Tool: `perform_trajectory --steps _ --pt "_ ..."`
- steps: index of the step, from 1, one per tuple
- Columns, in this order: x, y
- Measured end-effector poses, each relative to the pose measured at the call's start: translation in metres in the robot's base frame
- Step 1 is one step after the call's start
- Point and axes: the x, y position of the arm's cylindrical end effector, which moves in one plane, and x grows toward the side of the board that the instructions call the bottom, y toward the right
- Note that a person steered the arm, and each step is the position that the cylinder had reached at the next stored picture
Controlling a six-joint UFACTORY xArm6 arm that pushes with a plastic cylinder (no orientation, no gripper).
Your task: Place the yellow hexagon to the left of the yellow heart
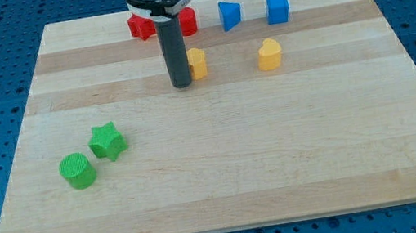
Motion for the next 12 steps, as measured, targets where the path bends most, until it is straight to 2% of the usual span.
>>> perform_trajectory --steps 1,2,5,6,7,9,11,12 --pt "-0.025 -0.013" --pt "-0.025 -0.01" --pt "-0.05 0.023" --pt "-0.076 0.029" --pt "-0.071 0.053" --pt "-0.063 0.042" --pt "0.027 0.032" --pt "0.096 0.039"
